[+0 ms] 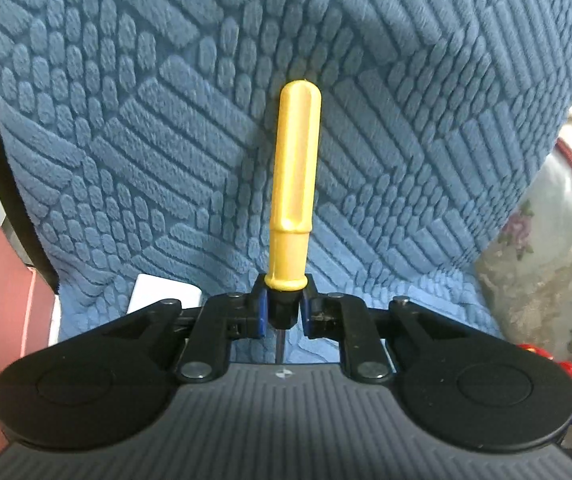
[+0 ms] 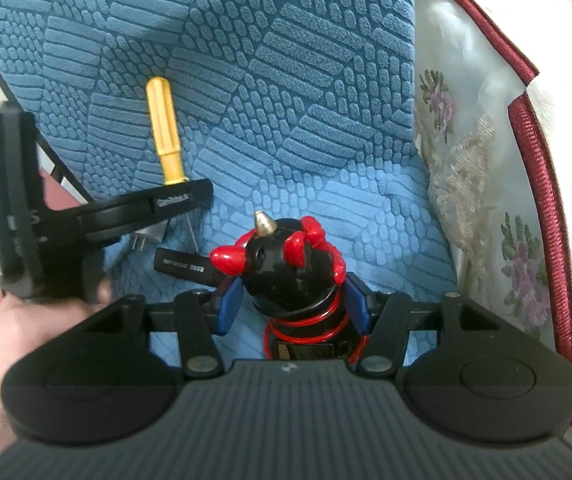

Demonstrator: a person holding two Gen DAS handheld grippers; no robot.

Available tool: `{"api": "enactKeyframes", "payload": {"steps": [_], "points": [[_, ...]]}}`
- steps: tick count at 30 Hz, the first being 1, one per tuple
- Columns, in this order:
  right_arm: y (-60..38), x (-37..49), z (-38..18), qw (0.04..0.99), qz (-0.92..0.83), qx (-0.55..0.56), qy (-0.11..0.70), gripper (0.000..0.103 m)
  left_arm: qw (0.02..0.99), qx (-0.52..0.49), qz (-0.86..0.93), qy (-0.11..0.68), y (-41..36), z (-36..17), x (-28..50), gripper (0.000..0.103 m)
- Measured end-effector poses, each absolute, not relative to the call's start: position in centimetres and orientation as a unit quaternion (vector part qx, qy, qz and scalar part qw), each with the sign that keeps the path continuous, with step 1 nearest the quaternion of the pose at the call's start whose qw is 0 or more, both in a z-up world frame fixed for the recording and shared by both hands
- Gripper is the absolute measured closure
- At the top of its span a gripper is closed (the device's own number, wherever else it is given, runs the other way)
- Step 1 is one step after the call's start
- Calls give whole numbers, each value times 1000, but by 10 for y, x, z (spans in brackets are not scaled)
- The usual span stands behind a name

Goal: Organize rigid objects
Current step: 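Lift the screwdriver with the left tool while the right tool lifts the figurine, then raise the yellow screwdriver upright in the left tool while the right tool holds the figurine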

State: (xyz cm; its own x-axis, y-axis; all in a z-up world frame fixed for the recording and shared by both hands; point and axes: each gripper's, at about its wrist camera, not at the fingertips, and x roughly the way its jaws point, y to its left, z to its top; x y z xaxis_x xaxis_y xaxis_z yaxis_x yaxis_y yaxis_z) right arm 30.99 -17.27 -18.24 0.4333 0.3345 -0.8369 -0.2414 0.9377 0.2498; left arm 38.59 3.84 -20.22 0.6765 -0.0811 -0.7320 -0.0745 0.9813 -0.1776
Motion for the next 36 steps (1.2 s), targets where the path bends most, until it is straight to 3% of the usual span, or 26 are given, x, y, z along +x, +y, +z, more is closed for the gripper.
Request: {"api": "enactKeyframes", "payload": {"steps": [14, 36], "points": [[-171, 288, -171, 860, 163, 46, 482, 45, 917, -124, -55, 375, 52, -138, 315, 85], [-175, 197, -158, 871, 152, 74, 461, 45, 875, -184, -35, 446, 50, -161, 174, 85]]}}
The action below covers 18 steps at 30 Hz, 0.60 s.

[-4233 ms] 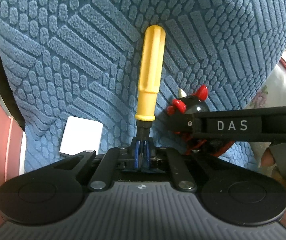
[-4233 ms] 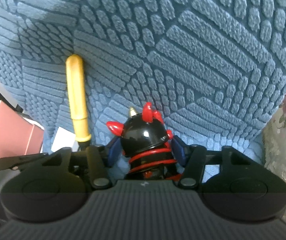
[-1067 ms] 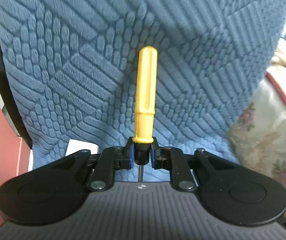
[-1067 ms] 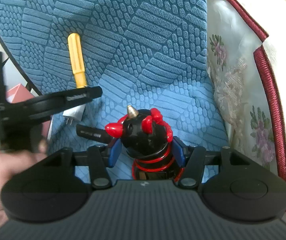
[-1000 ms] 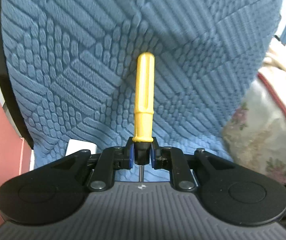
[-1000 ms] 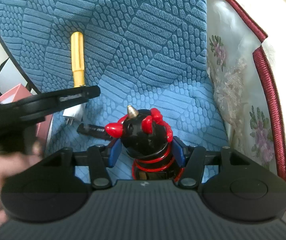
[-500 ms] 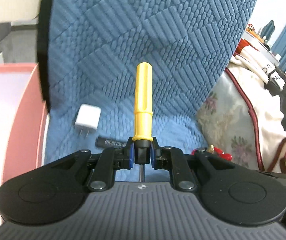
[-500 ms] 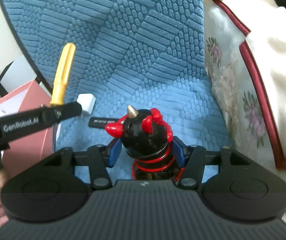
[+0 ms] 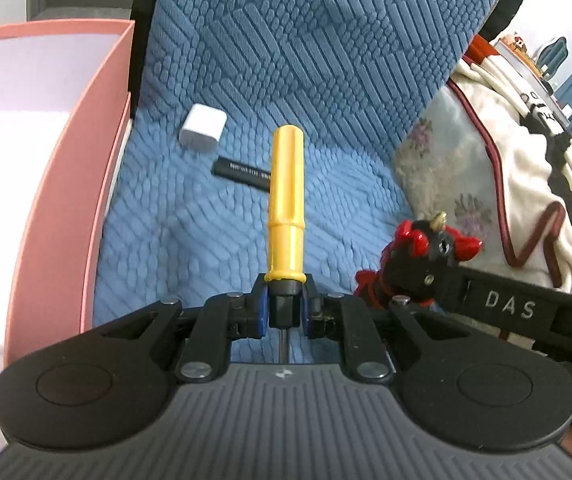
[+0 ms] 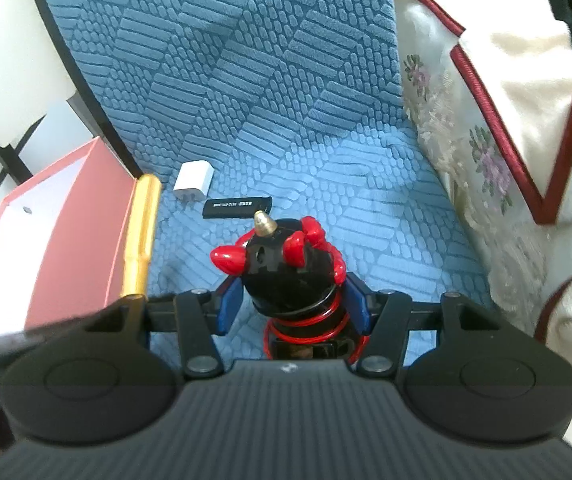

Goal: Organize rigid objects
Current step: 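Raise the yellow screwdriver upright in the left tool while the right tool holds the figurine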

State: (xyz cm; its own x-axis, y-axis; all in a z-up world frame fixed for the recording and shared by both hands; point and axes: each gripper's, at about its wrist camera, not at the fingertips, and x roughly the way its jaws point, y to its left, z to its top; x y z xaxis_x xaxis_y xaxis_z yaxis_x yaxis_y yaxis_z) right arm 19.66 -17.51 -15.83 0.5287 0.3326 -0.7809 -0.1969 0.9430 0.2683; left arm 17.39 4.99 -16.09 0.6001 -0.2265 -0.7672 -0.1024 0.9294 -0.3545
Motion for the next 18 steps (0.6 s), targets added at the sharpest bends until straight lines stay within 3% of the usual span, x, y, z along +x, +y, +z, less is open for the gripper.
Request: {"api": "enactKeyframes", "payload": {"steps": [18], "points": [[-201, 167, -187, 866, 145, 67, 474, 45, 854, -174, -15, 490, 40, -191, 168, 85]]}}
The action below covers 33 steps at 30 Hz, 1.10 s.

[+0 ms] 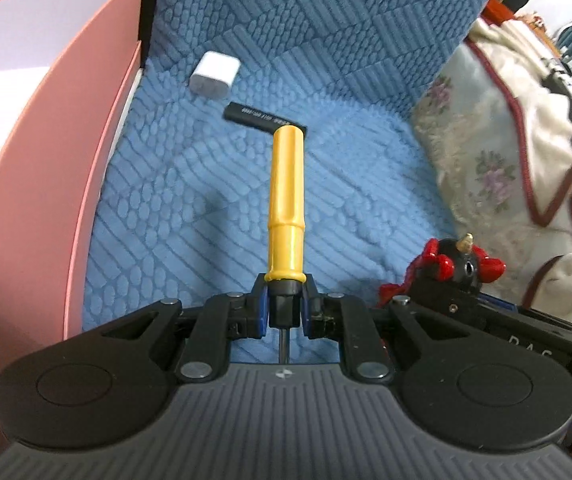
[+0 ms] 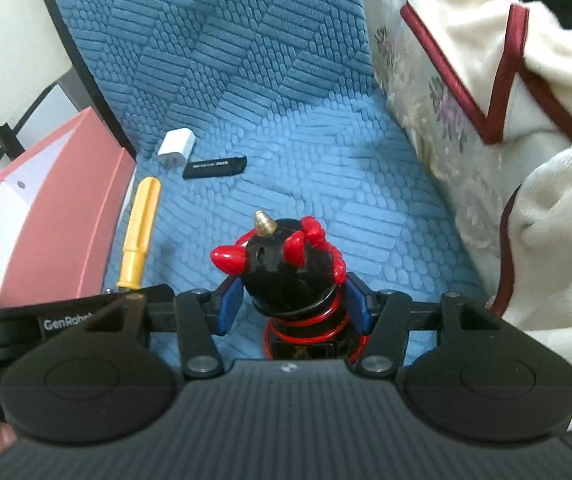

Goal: Organize rigid objects
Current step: 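Raise the yellow screwdriver upright in the left tool while the right tool holds the figurine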

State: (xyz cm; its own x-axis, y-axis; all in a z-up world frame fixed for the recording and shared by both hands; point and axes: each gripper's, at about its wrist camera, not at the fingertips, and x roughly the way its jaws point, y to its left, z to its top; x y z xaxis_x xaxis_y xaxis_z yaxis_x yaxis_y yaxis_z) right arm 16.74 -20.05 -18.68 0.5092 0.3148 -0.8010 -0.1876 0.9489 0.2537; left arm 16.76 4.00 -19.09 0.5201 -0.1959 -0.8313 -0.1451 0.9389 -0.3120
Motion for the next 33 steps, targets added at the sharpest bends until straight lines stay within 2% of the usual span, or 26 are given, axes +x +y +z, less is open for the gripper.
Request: {"api": "enactKeyframes", "payload": {"steps": [15, 31, 33], "points": [[-204, 185, -206, 864, 142, 92, 474, 40, 853, -157, 14, 498, 37, -215, 181, 85], [-212, 185, -188, 862, 162, 96, 471, 42, 865, -152, 11, 478, 21, -189, 180, 86], [-214, 185, -185, 858, 166, 98, 476, 42, 865, -155, 13, 476, 20, -185, 178, 93]]}}
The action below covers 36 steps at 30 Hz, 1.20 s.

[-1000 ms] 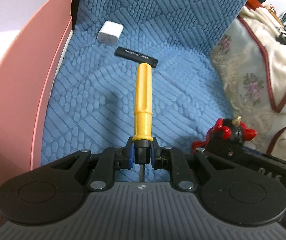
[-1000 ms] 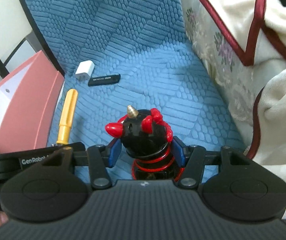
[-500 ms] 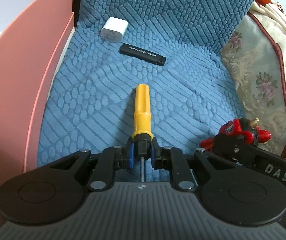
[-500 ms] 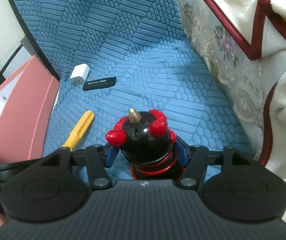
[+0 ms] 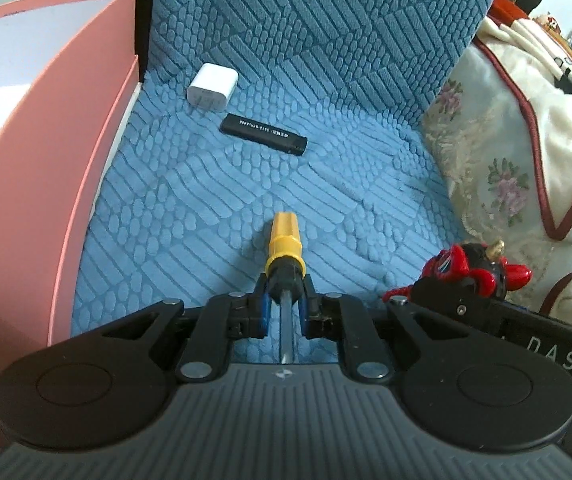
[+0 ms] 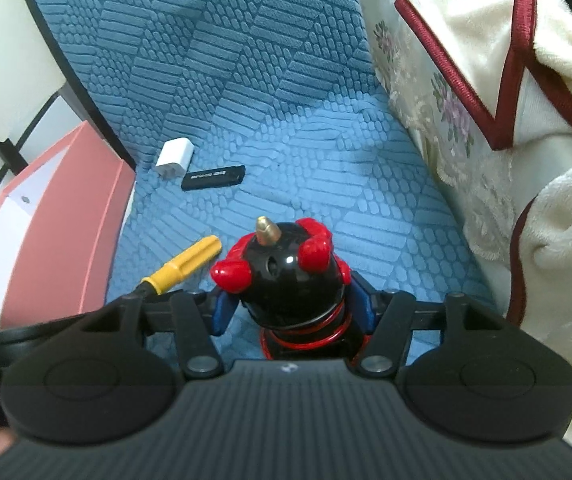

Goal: Organize rigid objects
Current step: 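Raise the yellow screwdriver upright in the left tool while the right tool holds the figurine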

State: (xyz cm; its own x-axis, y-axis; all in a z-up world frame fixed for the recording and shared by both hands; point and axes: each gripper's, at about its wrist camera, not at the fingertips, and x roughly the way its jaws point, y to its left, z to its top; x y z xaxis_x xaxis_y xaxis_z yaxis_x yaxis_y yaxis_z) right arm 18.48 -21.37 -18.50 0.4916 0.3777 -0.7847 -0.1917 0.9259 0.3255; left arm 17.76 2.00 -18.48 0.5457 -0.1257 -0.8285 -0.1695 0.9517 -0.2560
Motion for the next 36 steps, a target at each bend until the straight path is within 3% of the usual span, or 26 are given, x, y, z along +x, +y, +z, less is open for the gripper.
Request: {"api": "enactKeyframes", "payload": {"steps": [12, 23, 32, 34, 35, 36], "points": [[-230, 181, -169, 849, 182, 99, 487, 42, 864, -157, 22, 477, 25, -168, 168, 102], [-230, 179, -164, 837, 189, 90, 506, 42, 871, -169, 33, 460, 29, -149, 162, 103], [-227, 179, -170, 832, 191, 83, 514, 42, 856, -170, 40, 487, 37, -172, 165, 102], [-225, 179, -170, 834, 192, 79, 512, 42, 856, -157, 42, 490, 39, -177, 172, 97], [-225, 179, -171, 834, 192, 77, 512, 42, 858, -140, 43, 492, 38, -179, 178, 87], [-224, 180, -171, 834, 193, 75, 512, 42, 861, -123, 43, 492, 38, -180, 184, 69]]}}
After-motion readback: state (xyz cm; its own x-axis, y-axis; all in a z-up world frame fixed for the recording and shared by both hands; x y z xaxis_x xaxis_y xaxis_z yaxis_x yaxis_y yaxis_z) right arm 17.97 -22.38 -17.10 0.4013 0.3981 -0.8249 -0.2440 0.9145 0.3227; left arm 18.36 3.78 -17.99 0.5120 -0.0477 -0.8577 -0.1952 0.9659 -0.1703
